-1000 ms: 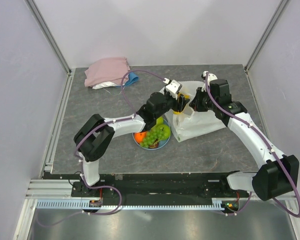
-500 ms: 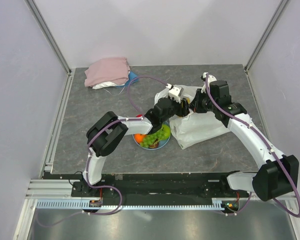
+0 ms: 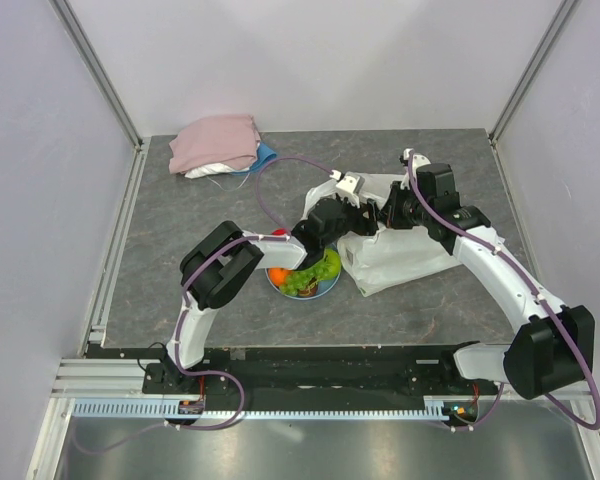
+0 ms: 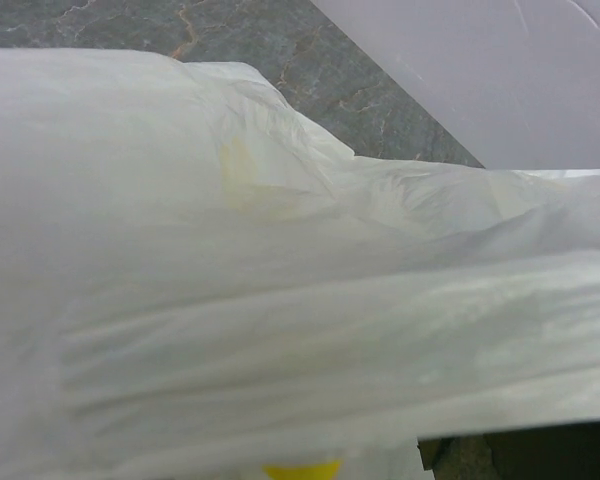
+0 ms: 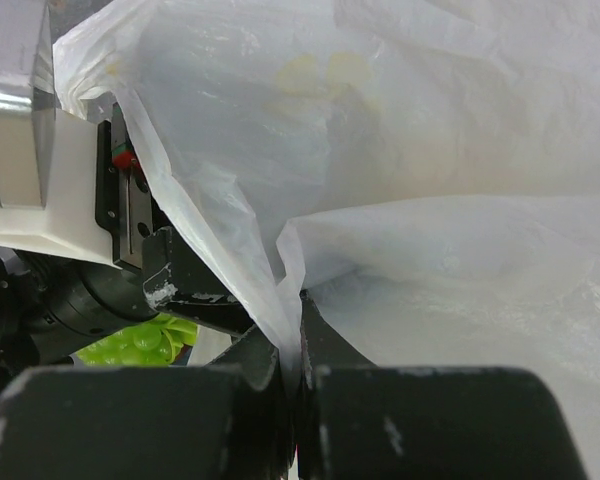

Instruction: Place the fruits into the plastic bag

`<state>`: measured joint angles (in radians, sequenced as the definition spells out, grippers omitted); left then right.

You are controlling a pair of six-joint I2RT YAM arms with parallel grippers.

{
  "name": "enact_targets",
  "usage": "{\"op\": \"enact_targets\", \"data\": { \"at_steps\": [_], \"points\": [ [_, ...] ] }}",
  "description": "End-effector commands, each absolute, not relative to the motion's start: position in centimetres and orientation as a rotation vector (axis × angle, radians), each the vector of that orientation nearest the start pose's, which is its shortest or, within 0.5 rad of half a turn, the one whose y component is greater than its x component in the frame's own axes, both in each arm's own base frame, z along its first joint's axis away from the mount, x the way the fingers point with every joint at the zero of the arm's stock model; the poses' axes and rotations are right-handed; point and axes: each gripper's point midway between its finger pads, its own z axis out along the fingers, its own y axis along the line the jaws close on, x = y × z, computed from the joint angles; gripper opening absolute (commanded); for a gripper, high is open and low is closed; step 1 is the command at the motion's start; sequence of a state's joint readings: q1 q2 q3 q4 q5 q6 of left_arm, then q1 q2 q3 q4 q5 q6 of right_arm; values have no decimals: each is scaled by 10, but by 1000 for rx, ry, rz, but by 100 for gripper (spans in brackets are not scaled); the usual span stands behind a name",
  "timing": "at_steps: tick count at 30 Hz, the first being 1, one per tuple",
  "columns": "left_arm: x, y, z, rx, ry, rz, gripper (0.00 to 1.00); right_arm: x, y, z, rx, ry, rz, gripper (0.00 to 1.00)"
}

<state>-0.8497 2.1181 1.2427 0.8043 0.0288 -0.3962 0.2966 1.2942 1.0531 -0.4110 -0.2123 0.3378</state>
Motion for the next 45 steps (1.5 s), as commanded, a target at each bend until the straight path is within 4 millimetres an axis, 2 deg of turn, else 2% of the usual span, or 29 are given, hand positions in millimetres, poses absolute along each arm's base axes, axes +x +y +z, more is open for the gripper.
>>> {"op": "enact_targets", "data": {
  "at_steps": [1,4,6,7,8,9,10,11,12,14,15,16,17,18,20,21,23,24,25,26,27,29,30,33,35,37,39,41,45],
  "points": [
    [369,-483,165,471,1578,-1037,82,351,159,196,-68,2213,586,0],
    [363,-482,170,512,1558,-1047,82,351,157,196,-60,2212,574,0],
    [351,-482,174,580,1531,-1068,82,352,156,198,-54,2207,570,0],
    [345,-478,170,607,1529,-1067,82,352,157,200,-52,2201,572,0],
    [337,-475,182,635,1492,-1079,82,352,156,200,-50,2201,571,0],
    [333,-471,184,668,1464,-1062,82,352,157,200,-47,2204,576,0],
    [325,-464,181,690,1446,-1056,82,352,157,201,-49,2200,575,0],
    [317,-460,193,716,1406,-1064,82,352,157,201,-49,2200,575,0],
    [313,-455,196,746,1382,-1044,82,352,156,201,-47,2199,573,0],
    [303,-445,188,793,1401,-1027,82,352,156,202,-46,2198,569,0],
    [300,-439,201,793,1379,-1010,82,352,156,202,-49,2197,570,0],
    [297,-431,194,794,1405,-997,82,351,157,202,-52,2197,577,0],
    [296,-424,197,778,1413,-975,82,352,158,204,-53,2195,584,0],
    [292,-416,212,764,1382,-967,82,352,158,205,-57,2191,587,0],
    [281,-404,204,810,1391,-948,82,351,161,205,-62,2192,598,0],
    [275,-401,213,837,1377,-945,82,352,161,206,-63,2191,600,0],
    [273,-397,212,878,1397,-915,82,352,161,205,-63,2194,602,0],
    [271,-392,203,899,1454,-897,82,352,162,205,-63,2195,604,0],
    [271,-387,210,893,1455,-882,82,352,161,204,-64,2196,603,0],
    [273,-381,208,886,1476,-850,82,352,162,203,-64,2199,602,0],
    [273,-373,197,888,1526,-826,82,352,162,204,-63,2196,603,0],
    [279,-357,197,873,1546,-758,82,352,162,205,-65,2193,603,0],
    [283,-344,183,867,1614,-728,82,352,162,204,-65,2197,602,0],
    [292,-316,178,821,1694,-683,79,351,162,204,-69,2196,607,0],
    [287,-304,175,838,1731,-671,77,351,162,203,-68,2198,609,0],
    [281,-296,167,867,1765,-655,75,352,161,203,-67,2196,604,0],
    [279,-292,167,873,1779,-652,73,352,162,202,-67,2197,603,0],
    [272,-290,156,916,1827,-663,67,353,162,202,-65,2198,606,0],
    [257,-291,161,958,1815,-724,65,352,162,201,-64,2199,607,0]
  ]
}}
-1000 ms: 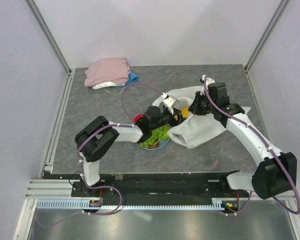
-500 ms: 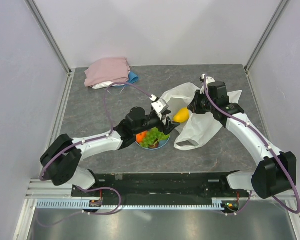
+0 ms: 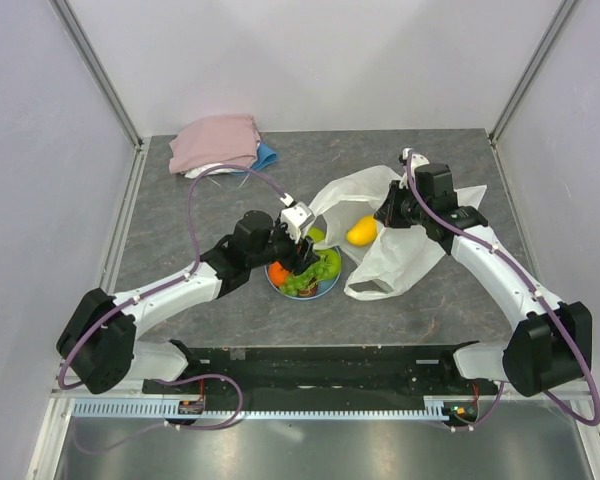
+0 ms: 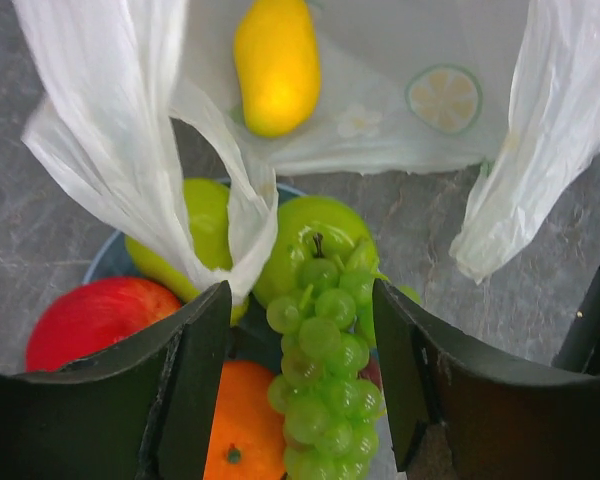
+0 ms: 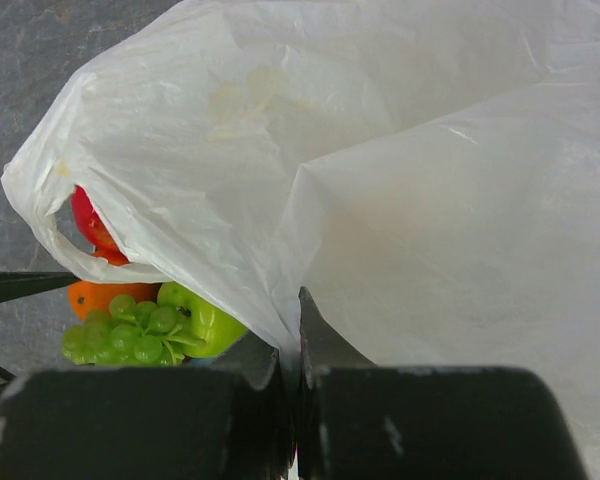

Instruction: Place the fruits into the plastic bag

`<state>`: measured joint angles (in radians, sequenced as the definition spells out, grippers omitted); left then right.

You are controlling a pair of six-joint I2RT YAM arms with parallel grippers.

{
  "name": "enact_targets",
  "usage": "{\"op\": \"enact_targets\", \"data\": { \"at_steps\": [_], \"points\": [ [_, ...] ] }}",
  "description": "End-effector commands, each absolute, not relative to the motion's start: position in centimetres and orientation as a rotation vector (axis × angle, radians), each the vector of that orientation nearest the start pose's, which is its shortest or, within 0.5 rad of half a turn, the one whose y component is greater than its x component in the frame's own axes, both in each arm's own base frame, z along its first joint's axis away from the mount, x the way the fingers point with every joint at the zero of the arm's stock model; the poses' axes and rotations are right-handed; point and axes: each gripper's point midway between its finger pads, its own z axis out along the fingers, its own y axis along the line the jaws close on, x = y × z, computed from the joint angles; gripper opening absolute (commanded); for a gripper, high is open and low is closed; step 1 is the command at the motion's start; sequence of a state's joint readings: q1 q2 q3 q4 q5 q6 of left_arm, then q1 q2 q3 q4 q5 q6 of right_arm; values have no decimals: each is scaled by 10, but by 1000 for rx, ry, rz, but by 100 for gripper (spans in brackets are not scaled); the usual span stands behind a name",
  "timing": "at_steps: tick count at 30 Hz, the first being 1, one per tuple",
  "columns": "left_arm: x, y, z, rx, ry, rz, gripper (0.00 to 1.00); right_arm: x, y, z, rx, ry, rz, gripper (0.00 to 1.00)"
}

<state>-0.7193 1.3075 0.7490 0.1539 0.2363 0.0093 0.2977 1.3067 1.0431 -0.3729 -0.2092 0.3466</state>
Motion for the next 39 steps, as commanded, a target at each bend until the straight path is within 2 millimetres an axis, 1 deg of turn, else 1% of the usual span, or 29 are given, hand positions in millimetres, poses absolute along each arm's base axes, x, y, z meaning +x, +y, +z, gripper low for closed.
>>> {"op": "enact_targets", "data": {
  "at_steps": [1,2,5,9,11,16,34,39],
  "points": [
    [255,-292,160,961,1811,-737,65,352,162,202,-65,2199,606,0],
    [254,-291,161,957,1809,-738,65,352,162,202,-64,2198,607,0],
    [256,-287,155,943,1838,-729,65,351,162,204,-63,2194,613,0],
    [256,-289,155,943,1843,-740,62,350,162,204,-64,2193,611,0],
    [257,-288,152,946,1854,-726,61,350,161,204,-61,2192,608,0],
    [257,-284,147,960,1879,-698,57,349,161,206,-63,2187,610,0],
    [260,-291,138,971,1899,-725,51,348,161,203,-64,2193,606,0],
    [262,-291,140,964,1892,-716,51,348,161,201,-68,2201,607,0]
  ]
}}
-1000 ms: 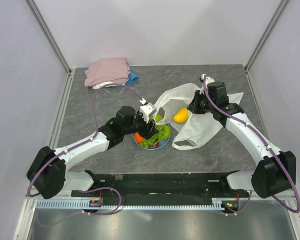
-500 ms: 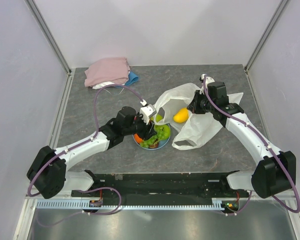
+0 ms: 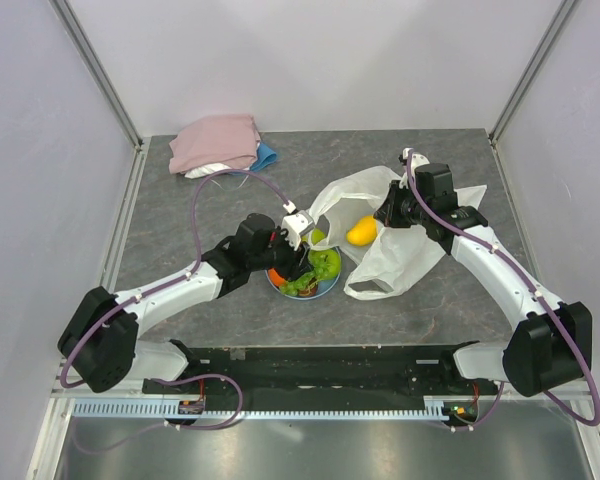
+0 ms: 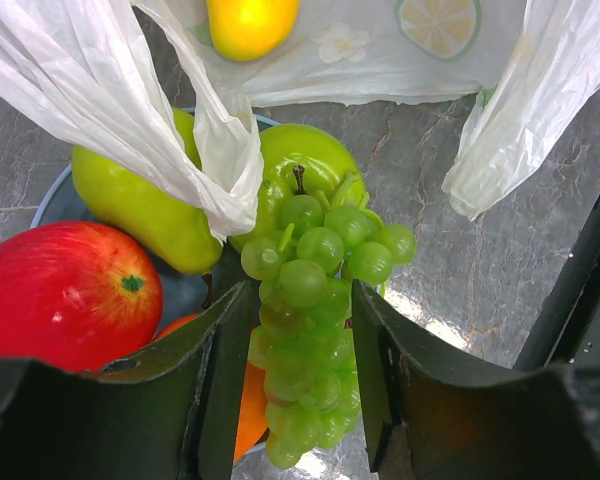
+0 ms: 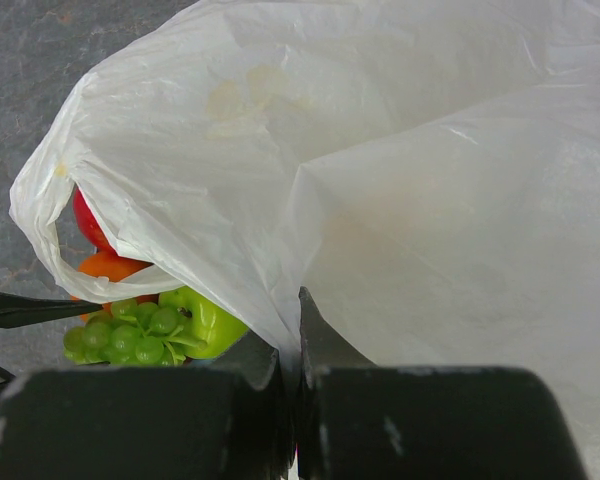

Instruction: Place the fruits into the plastic bag

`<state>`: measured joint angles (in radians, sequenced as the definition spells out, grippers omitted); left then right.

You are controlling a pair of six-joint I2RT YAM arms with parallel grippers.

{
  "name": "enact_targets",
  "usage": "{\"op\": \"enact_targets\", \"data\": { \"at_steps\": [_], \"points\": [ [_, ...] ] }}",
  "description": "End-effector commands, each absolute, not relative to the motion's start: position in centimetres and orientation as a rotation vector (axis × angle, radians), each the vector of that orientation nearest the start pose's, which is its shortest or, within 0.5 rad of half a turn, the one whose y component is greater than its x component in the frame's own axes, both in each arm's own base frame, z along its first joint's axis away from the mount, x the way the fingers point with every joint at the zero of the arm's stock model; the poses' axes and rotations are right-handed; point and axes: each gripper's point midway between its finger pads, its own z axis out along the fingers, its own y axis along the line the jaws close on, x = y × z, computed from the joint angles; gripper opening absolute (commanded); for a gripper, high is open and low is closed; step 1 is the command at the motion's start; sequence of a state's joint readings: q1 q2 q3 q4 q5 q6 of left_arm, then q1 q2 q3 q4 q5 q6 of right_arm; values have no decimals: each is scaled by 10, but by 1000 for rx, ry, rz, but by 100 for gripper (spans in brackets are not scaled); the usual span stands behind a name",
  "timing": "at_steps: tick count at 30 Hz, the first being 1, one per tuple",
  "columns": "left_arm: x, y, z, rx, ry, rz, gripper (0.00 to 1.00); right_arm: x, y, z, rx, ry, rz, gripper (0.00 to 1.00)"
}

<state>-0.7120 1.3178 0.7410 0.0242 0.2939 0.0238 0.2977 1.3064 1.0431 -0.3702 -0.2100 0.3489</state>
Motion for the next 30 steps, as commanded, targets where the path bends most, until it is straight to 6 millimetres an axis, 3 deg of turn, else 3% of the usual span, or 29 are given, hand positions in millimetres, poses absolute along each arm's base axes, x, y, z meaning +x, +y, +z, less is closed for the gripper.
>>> {"op": "enact_targets", "data": {
  "at_steps": [1,14,26,30],
  "points": [
    [263,-292,143,960,1879,-718,51,348,162,202,-69,2199,610,0],
    [267,-297,143,957,1862,-728,44,348,161,203,-71,2196,608,0],
    [264,-294,151,945,1842,-730,20,348,161,201,-70,2200,605,0],
    [261,-294,156,943,1833,-745,6,348,161,201,-71,2199,605,0]
  ]
}}
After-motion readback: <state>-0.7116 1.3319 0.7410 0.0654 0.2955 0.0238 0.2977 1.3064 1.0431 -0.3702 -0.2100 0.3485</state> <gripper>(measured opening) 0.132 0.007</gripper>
